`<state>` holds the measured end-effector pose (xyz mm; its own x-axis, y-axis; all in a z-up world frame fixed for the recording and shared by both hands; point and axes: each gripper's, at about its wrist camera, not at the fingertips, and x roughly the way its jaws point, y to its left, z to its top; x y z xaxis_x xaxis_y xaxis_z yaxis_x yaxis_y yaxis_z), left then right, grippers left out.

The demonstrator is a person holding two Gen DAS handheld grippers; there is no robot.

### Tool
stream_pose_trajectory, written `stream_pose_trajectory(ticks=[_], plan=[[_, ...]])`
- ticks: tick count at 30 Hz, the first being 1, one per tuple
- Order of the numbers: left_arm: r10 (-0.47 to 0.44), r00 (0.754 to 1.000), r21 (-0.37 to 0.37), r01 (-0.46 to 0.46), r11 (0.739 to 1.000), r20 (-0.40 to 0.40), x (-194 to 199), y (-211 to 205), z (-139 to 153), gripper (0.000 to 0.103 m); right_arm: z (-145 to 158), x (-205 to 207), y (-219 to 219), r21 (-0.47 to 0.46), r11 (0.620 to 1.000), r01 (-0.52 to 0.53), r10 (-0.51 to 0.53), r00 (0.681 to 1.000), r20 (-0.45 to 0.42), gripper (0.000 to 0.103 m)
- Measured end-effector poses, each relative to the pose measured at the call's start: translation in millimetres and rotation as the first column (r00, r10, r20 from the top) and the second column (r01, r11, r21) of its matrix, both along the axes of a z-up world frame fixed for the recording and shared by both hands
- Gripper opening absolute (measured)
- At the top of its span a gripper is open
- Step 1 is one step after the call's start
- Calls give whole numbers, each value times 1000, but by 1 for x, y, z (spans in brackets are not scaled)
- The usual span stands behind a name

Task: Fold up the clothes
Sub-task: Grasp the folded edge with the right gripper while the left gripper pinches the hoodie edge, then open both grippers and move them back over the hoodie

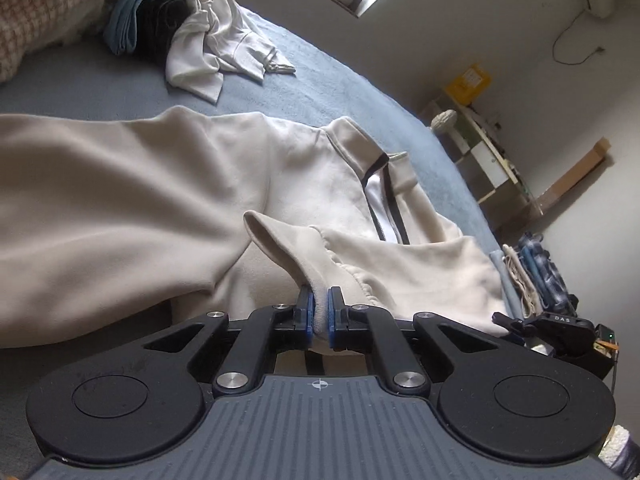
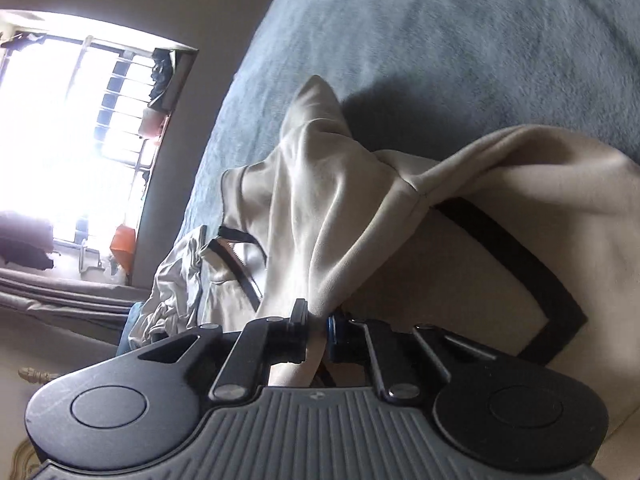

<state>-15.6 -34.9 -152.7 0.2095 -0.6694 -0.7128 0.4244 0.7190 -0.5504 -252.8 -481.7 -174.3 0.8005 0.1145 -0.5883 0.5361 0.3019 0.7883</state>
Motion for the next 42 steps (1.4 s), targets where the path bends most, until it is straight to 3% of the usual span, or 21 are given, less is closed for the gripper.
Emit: stream_pose_trajectory(ticks=[3,5,9,11,13,15,17,20,22,25,26,27,30,35,40,42], plan=[[-18,1000,49,18,999,8,-4,1,2,7,-6,4,5,-56,997,-48,42,993,-110,12],[-26,1000,49,26,998,-5,-8,7,-2,13,-13,2,4,-96,993,-72,54,982,-182,19],[-7,999,22,6,1000,47,-8,28,14,25,-6,-22,2,-136,987,-83,62,987,-151,29],[11,995,27,-13,1000,100,-5,36,27,26,8,-35,0,-240,964,-117,80,984,-159,29],[14,988,16,-17,1000,154,-2,37,39,26,25,-44,-3,-373,915,-152,82,977,-196,30],[-7,978,24,2,1000,208,2,24,47,28,37,-45,-3,-529,823,-209,73,961,-267,30],[-41,971,42,32,999,236,4,4,47,29,38,-34,5,-654,689,-313,77,929,-363,30],[-102,960,61,89,994,260,6,-33,41,29,25,-13,25,-747,470,-471,95,868,-487,30],[-147,946,81,129,988,290,3,-55,34,29,13,4,39,-761,337,-554,98,825,-556,30],[-195,927,126,163,979,320,0,-84,21,29,-4,21,49,-752,212,-624,93,779,-620,30],[-202,927,146,163,976,317,1,-90,15,29,-8,24,48,-754,202,-625,88,778,-622,29],[-203,928,171,155,973,314,3,-95,8,29,-8,24,44,-764,229,-603,89,795,-600,28],[-197,935,192,144,971,294,7,-93,-7,26,-5,10,18,-791,393,-469,62,872,-486,13],[-244,921,210,185,960,303,5,-93,-3,26,-17,-25,-21,-711,657,-248,17,949,-315,13],[-257,923,197,206,959,288,10,-92,-1,27,4,-41,-48,-585,774,-242,92,957,-274,20],[-262,923,192,213,958,282,12,-91,-1,27,23,-50,-60,-533,821,-206,107,972,-210,24]])
